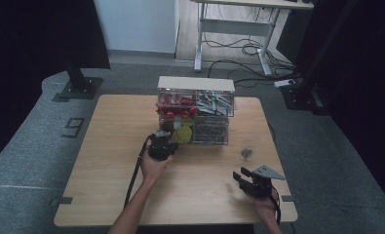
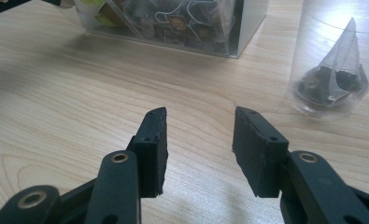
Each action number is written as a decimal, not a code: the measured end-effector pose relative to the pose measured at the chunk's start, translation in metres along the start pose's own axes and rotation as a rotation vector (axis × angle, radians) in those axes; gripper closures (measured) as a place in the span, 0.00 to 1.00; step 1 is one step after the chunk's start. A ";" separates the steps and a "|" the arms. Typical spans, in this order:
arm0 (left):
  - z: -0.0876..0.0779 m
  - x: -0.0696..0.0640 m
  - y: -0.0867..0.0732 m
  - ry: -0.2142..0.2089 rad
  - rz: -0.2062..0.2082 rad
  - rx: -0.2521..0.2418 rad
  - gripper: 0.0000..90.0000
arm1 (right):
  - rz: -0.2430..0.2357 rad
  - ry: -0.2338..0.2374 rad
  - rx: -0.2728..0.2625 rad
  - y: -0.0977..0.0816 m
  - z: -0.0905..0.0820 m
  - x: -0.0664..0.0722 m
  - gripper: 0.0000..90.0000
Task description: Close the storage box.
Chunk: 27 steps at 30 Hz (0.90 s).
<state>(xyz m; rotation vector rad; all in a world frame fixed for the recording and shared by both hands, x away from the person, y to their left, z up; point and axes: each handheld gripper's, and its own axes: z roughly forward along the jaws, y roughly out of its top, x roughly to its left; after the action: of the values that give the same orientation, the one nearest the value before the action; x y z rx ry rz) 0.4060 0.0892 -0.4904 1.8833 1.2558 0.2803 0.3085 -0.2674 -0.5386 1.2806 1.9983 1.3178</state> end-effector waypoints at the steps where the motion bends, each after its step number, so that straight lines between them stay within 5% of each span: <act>1: 0.001 -0.001 -0.001 -0.002 0.000 0.000 1.00 | -0.004 -0.001 0.001 0.000 0.000 0.000 0.61; 16: -0.002 -0.006 -0.006 -0.014 0.027 -0.009 0.97 | 0.000 -0.002 -0.007 0.001 0.000 0.000 0.59; 27: -0.011 -0.011 -0.019 -0.030 0.080 -0.062 0.72 | -0.016 0.016 -0.008 0.003 0.004 0.006 0.53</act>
<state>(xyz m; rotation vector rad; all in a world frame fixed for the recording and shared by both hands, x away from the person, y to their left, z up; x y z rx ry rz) 0.3818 0.0888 -0.4946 1.8808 1.1406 0.3288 0.3097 -0.2602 -0.5370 1.2513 2.0083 1.3311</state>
